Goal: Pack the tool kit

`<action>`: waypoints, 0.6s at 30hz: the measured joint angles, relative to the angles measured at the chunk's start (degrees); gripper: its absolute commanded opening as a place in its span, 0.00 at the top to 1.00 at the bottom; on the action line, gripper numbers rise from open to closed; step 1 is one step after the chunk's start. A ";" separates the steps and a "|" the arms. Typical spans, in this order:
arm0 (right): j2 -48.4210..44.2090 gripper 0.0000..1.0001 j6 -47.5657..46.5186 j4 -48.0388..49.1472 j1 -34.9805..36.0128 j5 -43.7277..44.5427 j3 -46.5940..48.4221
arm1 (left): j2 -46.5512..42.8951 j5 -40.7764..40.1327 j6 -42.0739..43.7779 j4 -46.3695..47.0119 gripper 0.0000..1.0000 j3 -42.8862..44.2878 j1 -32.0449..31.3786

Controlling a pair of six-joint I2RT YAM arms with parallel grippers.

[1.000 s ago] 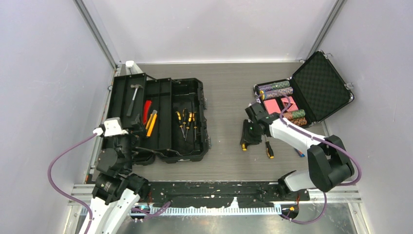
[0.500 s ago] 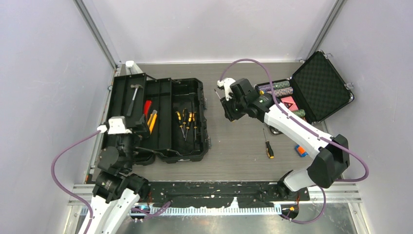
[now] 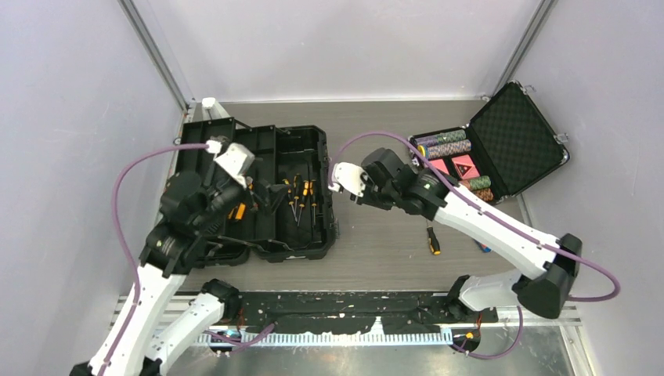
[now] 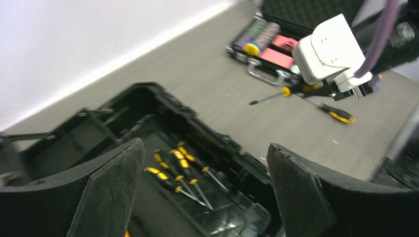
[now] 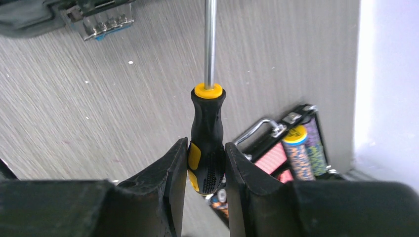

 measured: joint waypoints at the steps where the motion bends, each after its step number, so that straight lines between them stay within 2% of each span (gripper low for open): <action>1: -1.40 0.95 -2.03 -0.02 0.52 0.37 -0.28 | 1.68 2.29 0.02 -0.94 0.07 1.11 -0.26; 5: -7.06 0.95 -9.25 -0.11 3.61 1.77 -2.32 | 9.86 9.20 0.68 -7.02 0.06 6.27 -4.59; 11: -10.84 0.95 -17.62 1.33 8.92 6.25 -5.86 | 18.25 11.10 3.56 -12.59 0.07 9.42 -14.88; 18: -10.91 0.95 -24.48 2.91 12.76 11.69 -6.88 | 23.19 12.72 4.68 -14.43 0.16 13.11 -17.31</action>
